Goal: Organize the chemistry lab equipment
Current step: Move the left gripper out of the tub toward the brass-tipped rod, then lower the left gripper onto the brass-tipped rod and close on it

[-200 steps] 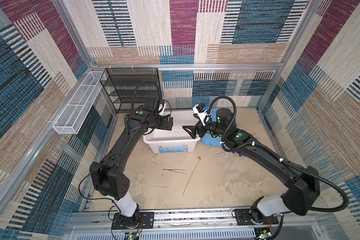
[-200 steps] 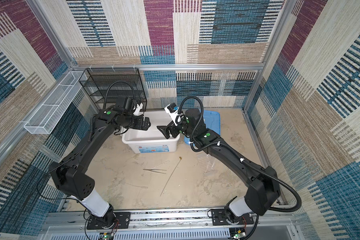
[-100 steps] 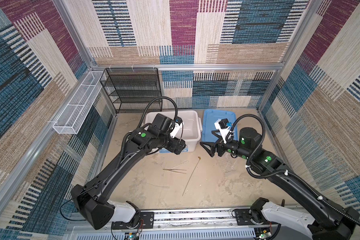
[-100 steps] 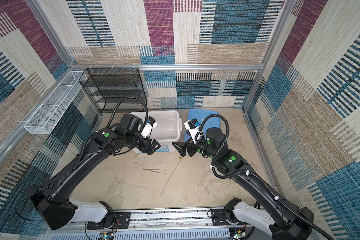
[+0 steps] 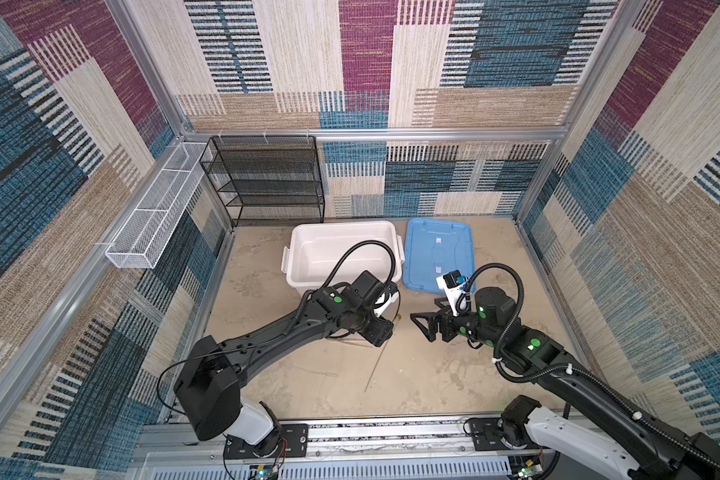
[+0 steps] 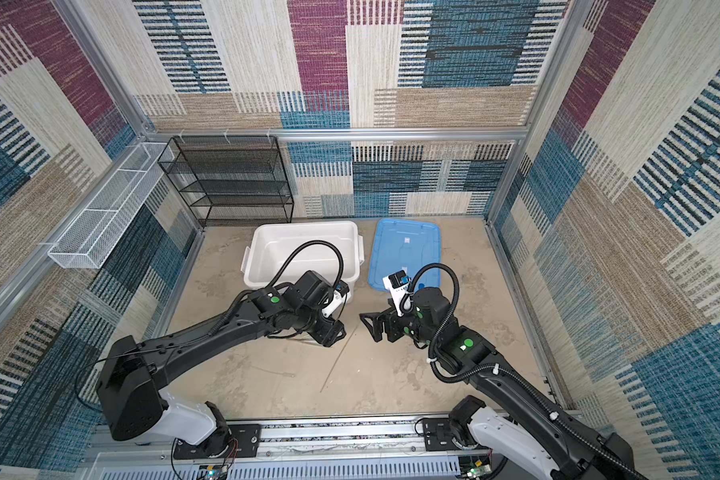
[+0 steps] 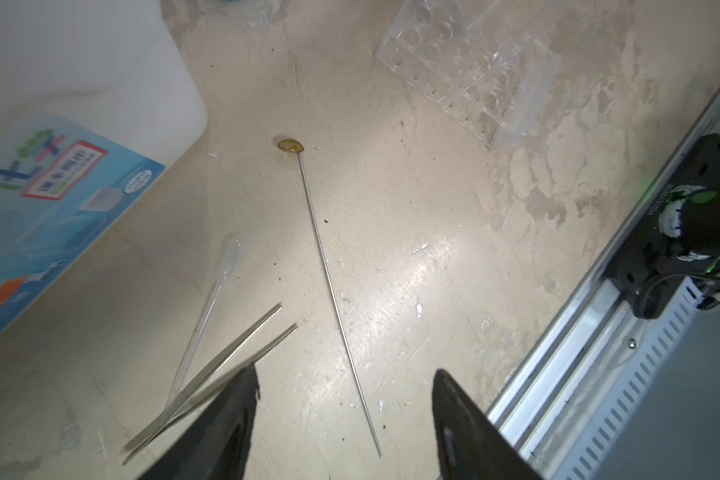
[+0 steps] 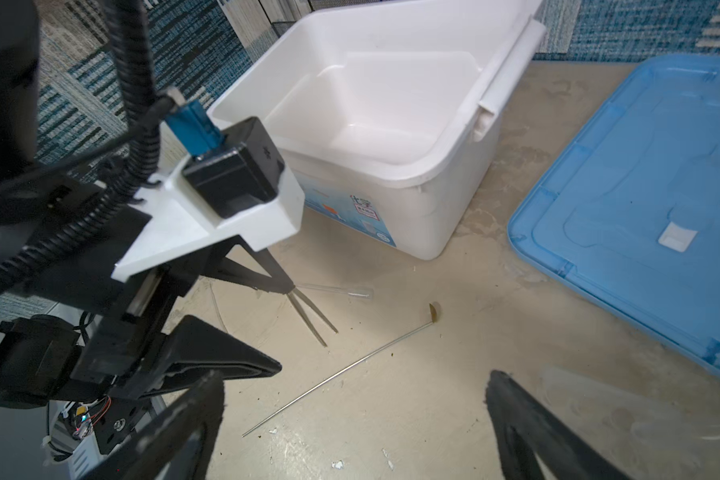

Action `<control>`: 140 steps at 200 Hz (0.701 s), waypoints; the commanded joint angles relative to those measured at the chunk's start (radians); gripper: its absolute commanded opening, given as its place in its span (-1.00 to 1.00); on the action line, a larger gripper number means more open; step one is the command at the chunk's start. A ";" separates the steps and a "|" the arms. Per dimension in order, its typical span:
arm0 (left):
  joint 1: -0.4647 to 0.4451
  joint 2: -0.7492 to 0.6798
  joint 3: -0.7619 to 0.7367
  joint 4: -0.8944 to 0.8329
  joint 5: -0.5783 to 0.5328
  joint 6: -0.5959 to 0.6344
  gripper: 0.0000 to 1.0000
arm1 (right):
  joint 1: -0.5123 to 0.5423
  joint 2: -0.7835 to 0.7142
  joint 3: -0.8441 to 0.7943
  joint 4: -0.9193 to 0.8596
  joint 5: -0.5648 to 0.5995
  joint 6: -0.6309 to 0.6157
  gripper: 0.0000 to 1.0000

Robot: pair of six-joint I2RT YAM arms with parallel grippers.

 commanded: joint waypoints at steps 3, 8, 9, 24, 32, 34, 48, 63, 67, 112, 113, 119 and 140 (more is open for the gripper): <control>-0.014 0.038 -0.023 0.123 -0.017 -0.057 0.18 | -0.001 -0.023 -0.028 0.016 0.075 0.059 0.99; -0.018 0.051 -0.025 0.128 -0.024 -0.060 0.14 | -0.002 -0.032 -0.035 0.016 0.082 0.065 0.99; -0.019 0.053 -0.025 0.129 -0.026 -0.060 0.14 | -0.002 -0.033 -0.037 0.017 0.083 0.065 0.99; -0.039 0.095 -0.024 0.137 -0.052 -0.058 0.05 | -0.005 -0.054 -0.059 0.027 0.088 0.079 0.99; -0.048 0.120 -0.022 0.137 -0.064 -0.056 0.00 | -0.006 -0.060 -0.068 0.030 0.088 0.084 0.99; -0.049 0.124 -0.020 0.137 -0.065 -0.055 0.00 | -0.005 -0.059 -0.069 0.028 0.089 0.086 0.99; -0.064 0.160 -0.020 0.140 -0.072 -0.056 -0.02 | -0.006 -0.064 -0.076 0.022 0.089 0.098 0.99; -0.072 0.192 -0.019 0.140 -0.102 -0.069 -0.16 | -0.005 -0.077 -0.087 0.015 0.088 0.108 0.99; -0.072 0.198 -0.019 0.139 -0.106 -0.071 -0.16 | -0.005 -0.082 -0.091 0.013 0.087 0.111 0.99; -0.081 0.281 0.008 0.131 -0.123 -0.062 -0.30 | -0.005 -0.124 -0.114 -0.013 0.106 0.125 0.99; -0.081 0.282 0.009 0.130 -0.125 -0.061 -0.31 | -0.005 -0.125 -0.114 -0.012 0.106 0.125 0.99; -0.083 0.290 0.011 0.127 -0.134 -0.059 -0.33 | -0.005 -0.127 -0.114 -0.012 0.105 0.126 0.99; -0.088 0.312 0.013 0.124 -0.150 -0.055 -0.34 | -0.005 -0.128 -0.114 -0.012 0.112 0.125 0.99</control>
